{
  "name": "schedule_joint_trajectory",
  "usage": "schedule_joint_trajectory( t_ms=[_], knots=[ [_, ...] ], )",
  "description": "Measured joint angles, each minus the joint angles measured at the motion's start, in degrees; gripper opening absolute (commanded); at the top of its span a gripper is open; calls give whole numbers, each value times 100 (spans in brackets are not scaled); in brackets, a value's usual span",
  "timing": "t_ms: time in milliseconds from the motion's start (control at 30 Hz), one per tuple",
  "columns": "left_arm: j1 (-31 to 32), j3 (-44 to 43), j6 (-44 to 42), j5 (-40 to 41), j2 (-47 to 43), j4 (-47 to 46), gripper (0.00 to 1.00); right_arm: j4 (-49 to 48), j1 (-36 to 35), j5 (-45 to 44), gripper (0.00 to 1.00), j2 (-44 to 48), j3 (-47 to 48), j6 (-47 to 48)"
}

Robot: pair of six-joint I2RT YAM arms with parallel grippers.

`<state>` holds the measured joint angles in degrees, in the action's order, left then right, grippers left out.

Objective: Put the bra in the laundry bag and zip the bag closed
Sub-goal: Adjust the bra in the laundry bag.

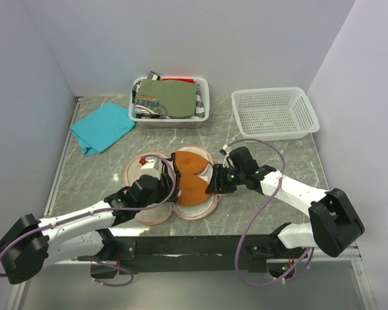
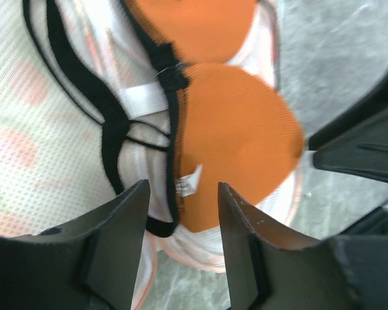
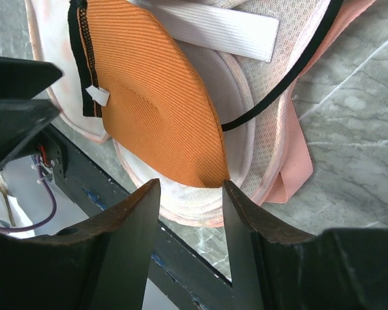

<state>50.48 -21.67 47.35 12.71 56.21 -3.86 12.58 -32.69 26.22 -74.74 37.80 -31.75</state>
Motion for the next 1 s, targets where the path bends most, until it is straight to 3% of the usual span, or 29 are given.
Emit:
schedule_joint_trajectory(
  t_ms=[567, 800, 1000],
  knots=[
    [20, -17, 9, -236, 708, -17, 42, -63, -7, 22, 51, 0, -87, -15],
    [105, -20, 28, -389, 922, -232, 28, -144, -7, 24, 51, -4, -116, -15],
    [162, -81, 44, -396, 933, -197, 22, -151, -7, 24, 47, -7, -149, -15]
  ],
)
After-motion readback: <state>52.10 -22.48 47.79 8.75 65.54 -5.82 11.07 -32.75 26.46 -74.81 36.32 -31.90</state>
